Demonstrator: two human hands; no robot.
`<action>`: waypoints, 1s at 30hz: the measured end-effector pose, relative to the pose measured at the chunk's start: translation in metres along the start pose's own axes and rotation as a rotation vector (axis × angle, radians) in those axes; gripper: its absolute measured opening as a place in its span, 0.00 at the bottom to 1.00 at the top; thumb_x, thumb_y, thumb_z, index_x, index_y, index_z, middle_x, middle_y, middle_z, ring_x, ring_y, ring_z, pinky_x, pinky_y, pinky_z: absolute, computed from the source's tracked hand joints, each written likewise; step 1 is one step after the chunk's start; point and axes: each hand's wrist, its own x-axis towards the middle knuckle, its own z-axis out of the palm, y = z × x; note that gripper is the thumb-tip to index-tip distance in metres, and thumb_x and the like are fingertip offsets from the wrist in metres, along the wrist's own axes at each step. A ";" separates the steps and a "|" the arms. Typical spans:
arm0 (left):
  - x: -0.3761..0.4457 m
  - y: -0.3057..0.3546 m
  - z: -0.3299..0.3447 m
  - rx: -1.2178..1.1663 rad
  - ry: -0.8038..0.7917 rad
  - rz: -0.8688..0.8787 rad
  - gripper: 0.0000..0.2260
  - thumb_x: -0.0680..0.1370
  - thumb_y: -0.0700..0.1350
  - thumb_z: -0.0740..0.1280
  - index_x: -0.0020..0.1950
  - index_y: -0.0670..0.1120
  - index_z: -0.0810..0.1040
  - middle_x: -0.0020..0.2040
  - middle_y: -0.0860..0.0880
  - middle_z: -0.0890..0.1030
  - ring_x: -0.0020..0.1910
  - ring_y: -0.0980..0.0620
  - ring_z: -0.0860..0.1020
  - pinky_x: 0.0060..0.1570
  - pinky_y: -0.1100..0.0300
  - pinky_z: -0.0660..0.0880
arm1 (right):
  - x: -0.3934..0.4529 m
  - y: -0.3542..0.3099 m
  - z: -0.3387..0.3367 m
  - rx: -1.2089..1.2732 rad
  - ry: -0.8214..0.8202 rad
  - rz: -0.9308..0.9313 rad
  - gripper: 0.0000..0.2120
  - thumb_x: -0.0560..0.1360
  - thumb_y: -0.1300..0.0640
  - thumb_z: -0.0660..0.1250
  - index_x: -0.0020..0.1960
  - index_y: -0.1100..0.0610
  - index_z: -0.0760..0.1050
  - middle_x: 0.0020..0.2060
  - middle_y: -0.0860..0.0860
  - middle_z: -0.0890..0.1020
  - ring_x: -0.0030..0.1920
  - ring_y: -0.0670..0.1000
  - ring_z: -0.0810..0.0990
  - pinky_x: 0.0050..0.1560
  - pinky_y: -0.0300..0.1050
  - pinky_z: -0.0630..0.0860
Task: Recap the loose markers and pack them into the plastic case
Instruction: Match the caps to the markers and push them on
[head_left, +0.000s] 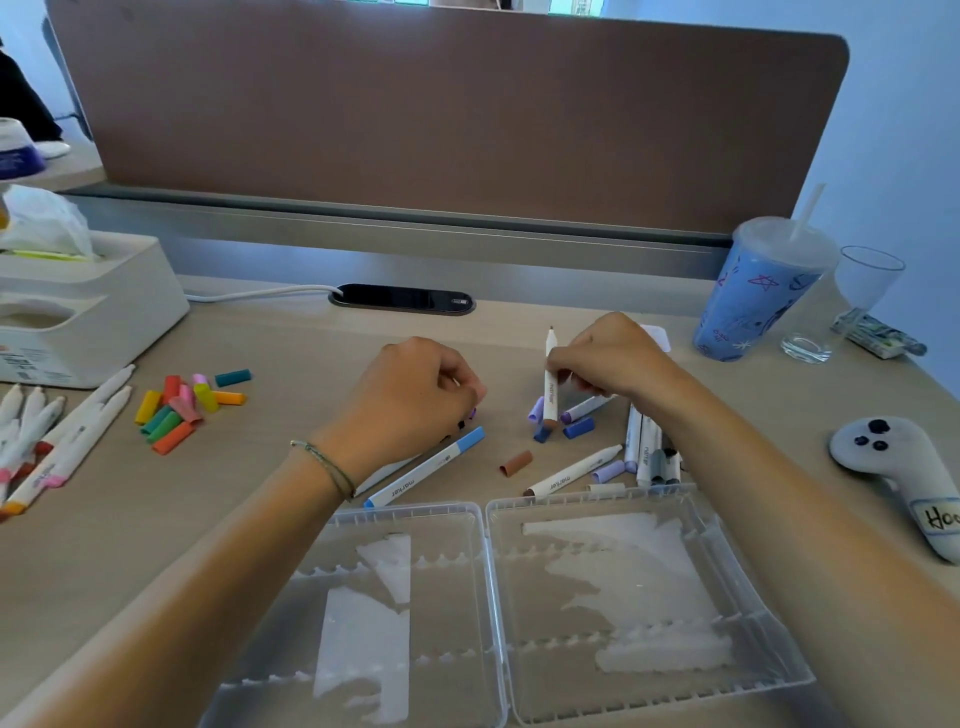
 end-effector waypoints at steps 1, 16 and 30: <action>0.000 0.002 0.001 -0.089 -0.010 -0.013 0.05 0.79 0.47 0.70 0.51 0.48 0.84 0.37 0.53 0.85 0.34 0.56 0.84 0.36 0.64 0.80 | -0.011 -0.004 -0.001 0.084 -0.031 -0.018 0.12 0.74 0.54 0.72 0.36 0.61 0.85 0.27 0.52 0.81 0.27 0.48 0.76 0.31 0.40 0.73; -0.003 0.000 -0.002 -0.132 -0.232 -0.035 0.05 0.75 0.43 0.74 0.50 0.49 0.82 0.36 0.49 0.85 0.34 0.50 0.84 0.36 0.60 0.82 | -0.053 -0.002 0.017 -0.058 -0.240 -0.311 0.08 0.73 0.64 0.75 0.44 0.51 0.87 0.36 0.45 0.86 0.38 0.45 0.82 0.45 0.39 0.78; 0.001 -0.004 -0.008 0.107 -0.263 0.020 0.05 0.79 0.55 0.68 0.46 0.56 0.80 0.38 0.58 0.81 0.35 0.60 0.79 0.37 0.65 0.71 | -0.048 0.006 0.023 -0.128 -0.154 -0.378 0.04 0.77 0.52 0.73 0.49 0.51 0.82 0.41 0.48 0.84 0.43 0.49 0.82 0.46 0.44 0.79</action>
